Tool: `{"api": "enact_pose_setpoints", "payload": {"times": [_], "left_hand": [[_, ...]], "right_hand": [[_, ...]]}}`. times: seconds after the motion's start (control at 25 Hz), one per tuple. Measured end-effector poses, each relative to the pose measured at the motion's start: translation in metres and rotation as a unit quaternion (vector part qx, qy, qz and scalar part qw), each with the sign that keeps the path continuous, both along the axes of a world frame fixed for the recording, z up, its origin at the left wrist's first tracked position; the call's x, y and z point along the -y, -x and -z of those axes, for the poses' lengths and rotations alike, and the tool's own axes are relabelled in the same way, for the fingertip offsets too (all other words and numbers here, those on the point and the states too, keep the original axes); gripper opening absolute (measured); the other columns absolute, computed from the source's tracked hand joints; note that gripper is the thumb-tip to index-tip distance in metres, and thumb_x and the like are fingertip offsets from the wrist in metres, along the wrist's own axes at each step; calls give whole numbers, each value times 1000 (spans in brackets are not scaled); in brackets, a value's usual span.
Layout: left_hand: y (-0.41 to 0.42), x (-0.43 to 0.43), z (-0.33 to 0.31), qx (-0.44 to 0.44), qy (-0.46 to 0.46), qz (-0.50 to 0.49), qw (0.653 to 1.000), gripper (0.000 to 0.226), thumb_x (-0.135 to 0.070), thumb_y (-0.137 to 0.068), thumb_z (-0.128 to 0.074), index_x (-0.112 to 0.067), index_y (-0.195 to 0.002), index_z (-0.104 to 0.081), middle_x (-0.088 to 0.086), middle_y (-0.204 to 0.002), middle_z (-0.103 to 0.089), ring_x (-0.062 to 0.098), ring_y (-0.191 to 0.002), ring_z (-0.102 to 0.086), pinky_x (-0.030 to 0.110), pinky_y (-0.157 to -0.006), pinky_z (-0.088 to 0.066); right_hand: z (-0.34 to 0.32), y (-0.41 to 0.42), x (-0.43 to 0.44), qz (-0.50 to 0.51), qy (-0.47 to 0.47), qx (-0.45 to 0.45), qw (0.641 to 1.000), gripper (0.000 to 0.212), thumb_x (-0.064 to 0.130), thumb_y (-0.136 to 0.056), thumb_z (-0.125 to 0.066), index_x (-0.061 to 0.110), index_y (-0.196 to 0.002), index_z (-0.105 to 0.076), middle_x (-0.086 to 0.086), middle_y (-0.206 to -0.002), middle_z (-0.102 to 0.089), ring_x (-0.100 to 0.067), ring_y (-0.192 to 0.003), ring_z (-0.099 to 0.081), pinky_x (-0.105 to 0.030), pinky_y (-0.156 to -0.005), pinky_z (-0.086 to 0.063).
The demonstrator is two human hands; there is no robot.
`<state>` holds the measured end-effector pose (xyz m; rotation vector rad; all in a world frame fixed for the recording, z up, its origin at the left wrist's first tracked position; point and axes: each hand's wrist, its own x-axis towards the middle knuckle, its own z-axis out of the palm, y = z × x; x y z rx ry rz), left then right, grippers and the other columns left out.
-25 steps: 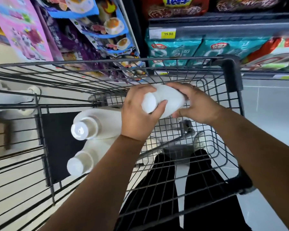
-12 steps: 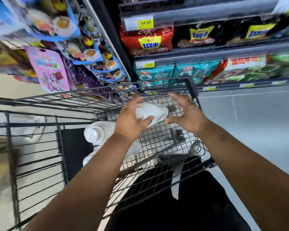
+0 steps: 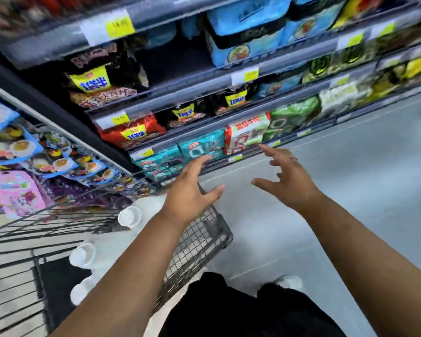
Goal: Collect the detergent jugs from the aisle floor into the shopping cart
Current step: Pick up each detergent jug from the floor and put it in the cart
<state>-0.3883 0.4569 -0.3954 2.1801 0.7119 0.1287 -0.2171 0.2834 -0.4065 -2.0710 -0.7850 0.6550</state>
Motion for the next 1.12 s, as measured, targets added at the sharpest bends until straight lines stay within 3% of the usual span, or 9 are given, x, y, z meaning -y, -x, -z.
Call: {"api": "enact_pose_setpoints", "payload": {"times": [0.12, 0.24, 0.4, 0.76, 0.92, 1.12], "left_hand": [[-68, 49, -23, 31, 5, 46, 998, 70, -44, -79, -74, -42, -138, -37, -7, -144, -47, 12, -131, -45, 30, -110, -35], [-143, 116, -47, 54, -5, 91, 994, 67, -44, -78, -74, -43, -136, -40, -10, -140, -50, 11, -127, -48, 29, -109, -37], [-245, 197, -73, 79, 6, 161, 984, 63, -60, -72, -66, -53, -129, -39, -11, -137, -51, 13, -125, -49, 42, -104, -43], [-484, 303, -104, 133, 33, 333, 933, 66, -44, -78, -75, -43, -134, -40, -12, -139, -50, 5, -128, -45, 27, -107, -37], [-602, 345, -114, 135, 55, 427, 892, 65, -36, -80, -76, -31, -136, -44, -15, -135, -51, -4, -121, -46, 9, -101, -34], [-722, 399, -125, 134, 73, 501, 852, 62, -33, -80, -76, -35, -133, -44, -16, -132, -52, 0, -124, -48, 19, -104, -38]], "right_hand": [[-20, -48, 72, 64, -16, -1, 998, 74, 31, -74, -80, 51, -133, -41, 3, -134, -44, -14, -117, -50, -40, -95, -48], [-42, -101, 155, 123, -15, 9, 992, 73, 30, -75, -80, 42, -137, -43, 4, -132, -42, -13, -116, -49, -36, -96, -46], [-76, -169, 249, 198, -37, 39, 979, 68, 30, -76, -79, 42, -134, -46, 7, -128, -38, -14, -116, -48, -33, -97, -43], [-107, -319, 369, 376, -69, 60, 922, 65, 28, -77, -78, 49, -127, -43, 5, -132, -39, -14, -116, -50, -34, -97, -44], [-117, -390, 403, 477, -79, 73, 872, 65, 25, -77, -78, 47, -128, -44, 7, -130, -38, -13, -114, -51, -32, -97, -43], [-119, -463, 447, 543, -65, 82, 833, 66, 26, -76, -79, 50, -126, -43, 7, -127, -39, -10, -112, -51, -29, -94, -43]]}}
